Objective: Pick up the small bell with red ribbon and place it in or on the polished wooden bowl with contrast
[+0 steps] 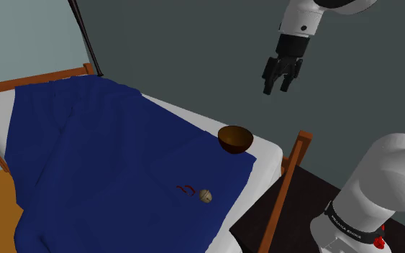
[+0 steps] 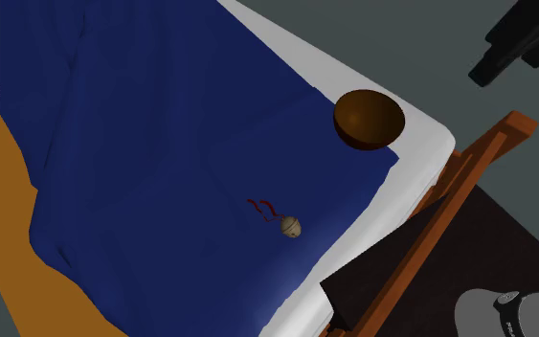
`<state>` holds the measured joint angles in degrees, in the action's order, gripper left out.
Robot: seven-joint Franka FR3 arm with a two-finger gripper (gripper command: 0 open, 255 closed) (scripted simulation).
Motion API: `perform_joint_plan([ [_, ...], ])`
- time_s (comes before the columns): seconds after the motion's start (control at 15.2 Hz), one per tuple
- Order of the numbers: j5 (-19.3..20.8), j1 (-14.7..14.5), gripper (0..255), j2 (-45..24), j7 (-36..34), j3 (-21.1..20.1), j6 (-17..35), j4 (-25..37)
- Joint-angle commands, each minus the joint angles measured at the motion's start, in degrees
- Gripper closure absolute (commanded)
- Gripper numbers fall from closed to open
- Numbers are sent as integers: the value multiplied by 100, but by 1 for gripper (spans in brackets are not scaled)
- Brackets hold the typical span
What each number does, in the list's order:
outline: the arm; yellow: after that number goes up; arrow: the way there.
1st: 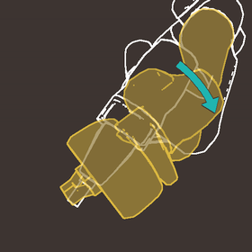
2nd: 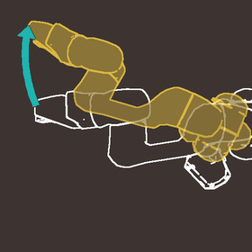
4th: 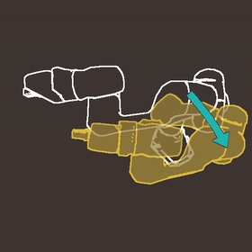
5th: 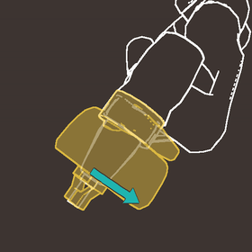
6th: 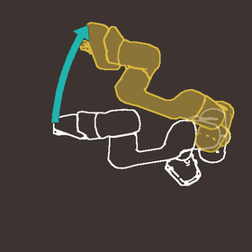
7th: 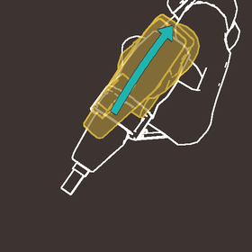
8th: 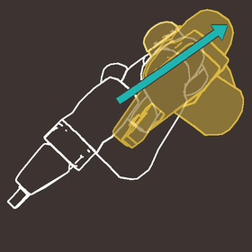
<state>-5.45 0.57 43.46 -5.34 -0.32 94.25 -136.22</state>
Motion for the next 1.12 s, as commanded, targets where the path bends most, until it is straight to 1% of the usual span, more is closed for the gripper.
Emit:
perform_joint_plan([
  [0.0,0,0,0,0,0,0,0,0],
  [0.26,-178,-136,0,-35,-206,-312,750,-629],
  [0.53,-366,-292,0,-227,-414,-645,1549,-1148],
  [0.79,-549,-454,0,-599,-629,-998,2405,-1545],
  [1.06,-696,-596,0,-1164,-863,-1370,3315,-1804],
])
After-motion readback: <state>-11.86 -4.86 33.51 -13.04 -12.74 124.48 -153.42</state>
